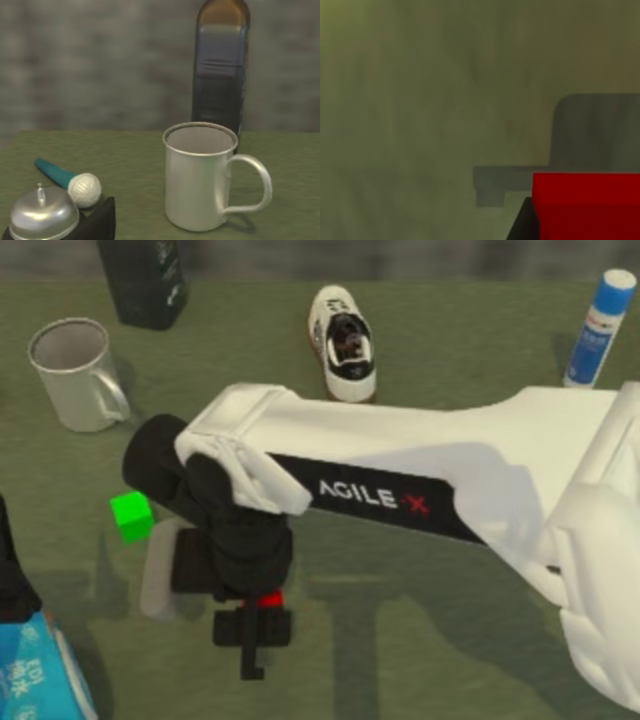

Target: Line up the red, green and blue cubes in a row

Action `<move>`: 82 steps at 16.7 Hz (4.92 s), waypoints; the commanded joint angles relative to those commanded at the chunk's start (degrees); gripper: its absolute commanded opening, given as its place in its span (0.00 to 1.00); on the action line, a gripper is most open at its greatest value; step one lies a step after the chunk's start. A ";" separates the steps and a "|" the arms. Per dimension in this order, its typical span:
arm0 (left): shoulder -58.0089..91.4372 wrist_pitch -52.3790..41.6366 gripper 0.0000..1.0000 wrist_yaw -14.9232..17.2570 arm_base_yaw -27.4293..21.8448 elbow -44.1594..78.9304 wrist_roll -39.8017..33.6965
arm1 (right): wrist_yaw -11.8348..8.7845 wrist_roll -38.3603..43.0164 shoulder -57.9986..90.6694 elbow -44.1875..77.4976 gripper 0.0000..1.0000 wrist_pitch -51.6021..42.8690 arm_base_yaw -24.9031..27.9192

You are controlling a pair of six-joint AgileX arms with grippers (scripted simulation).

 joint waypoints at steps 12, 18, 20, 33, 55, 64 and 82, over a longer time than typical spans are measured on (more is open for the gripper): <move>0.00 0.00 1.00 0.00 0.00 0.00 0.00 | 0.00 0.00 0.00 0.00 1.00 0.00 0.00; 0.00 0.00 1.00 0.00 0.00 0.00 0.00 | 0.00 0.00 0.00 0.00 1.00 0.00 0.00; 0.00 0.00 1.00 0.00 0.00 0.00 0.00 | 0.01 -0.03 -0.04 0.21 1.00 -0.21 -0.08; 0.00 0.00 1.00 0.00 0.00 0.00 0.00 | -0.02 -0.18 -1.88 12.25 1.00 -14.27 0.04; 93.25 -50.46 1.00 -0.28 -9.72 67.81 43.36 | -2.43 26.83 -108.43 -83.74 1.00 45.95 -44.56; 114.67 -61.83 1.00 0.07 -12.31 86.65 54.35 | 0.21 33.31 -136.43 -110.39 1.00 62.98 -55.16; 121.61 -45.89 1.00 0.14 -12.26 77.50 54.69 | 0.25 33.39 -136.75 -110.67 1.00 63.19 -55.28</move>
